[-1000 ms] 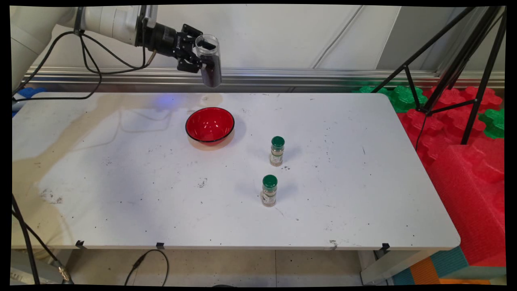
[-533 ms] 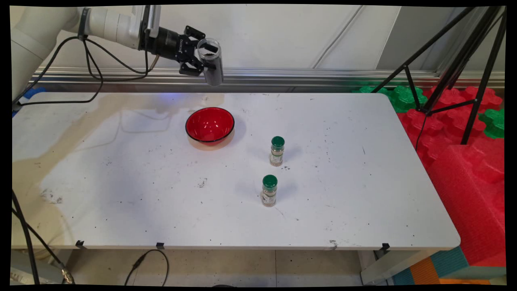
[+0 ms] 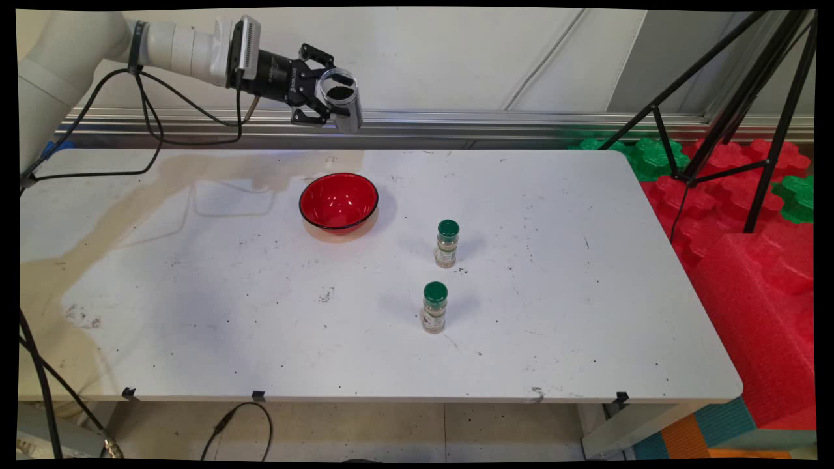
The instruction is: Pour the black seasoning powder in the red bowl
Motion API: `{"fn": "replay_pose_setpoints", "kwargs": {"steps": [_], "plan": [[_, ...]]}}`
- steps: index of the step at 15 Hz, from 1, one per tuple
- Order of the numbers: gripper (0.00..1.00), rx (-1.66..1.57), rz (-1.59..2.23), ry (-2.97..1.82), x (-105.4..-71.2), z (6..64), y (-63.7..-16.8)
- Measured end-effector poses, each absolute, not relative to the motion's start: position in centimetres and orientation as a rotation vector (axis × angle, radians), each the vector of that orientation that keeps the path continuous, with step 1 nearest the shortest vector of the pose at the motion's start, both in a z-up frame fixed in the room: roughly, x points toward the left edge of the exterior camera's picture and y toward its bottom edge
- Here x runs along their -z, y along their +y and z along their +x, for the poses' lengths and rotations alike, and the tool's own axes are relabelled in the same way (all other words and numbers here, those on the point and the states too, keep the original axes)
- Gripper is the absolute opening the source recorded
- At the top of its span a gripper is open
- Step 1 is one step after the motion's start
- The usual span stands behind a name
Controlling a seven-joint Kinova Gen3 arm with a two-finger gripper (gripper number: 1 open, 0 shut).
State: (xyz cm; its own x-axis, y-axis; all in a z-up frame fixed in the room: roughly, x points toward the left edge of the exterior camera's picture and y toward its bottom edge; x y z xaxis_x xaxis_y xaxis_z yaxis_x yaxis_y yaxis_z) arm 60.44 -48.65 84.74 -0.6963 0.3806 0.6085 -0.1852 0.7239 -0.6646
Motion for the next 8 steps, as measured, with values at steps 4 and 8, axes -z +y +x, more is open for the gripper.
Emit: {"fn": "replay_pose_setpoints", "kwargs": {"steps": [4, 8], "plan": [[0.0, -0.999, -0.22, -2.159, -84.2, 60.2, -48.1], [0.0, -1.059, -0.278, -2.165, -83.8, 60.1, -47.5]]}}
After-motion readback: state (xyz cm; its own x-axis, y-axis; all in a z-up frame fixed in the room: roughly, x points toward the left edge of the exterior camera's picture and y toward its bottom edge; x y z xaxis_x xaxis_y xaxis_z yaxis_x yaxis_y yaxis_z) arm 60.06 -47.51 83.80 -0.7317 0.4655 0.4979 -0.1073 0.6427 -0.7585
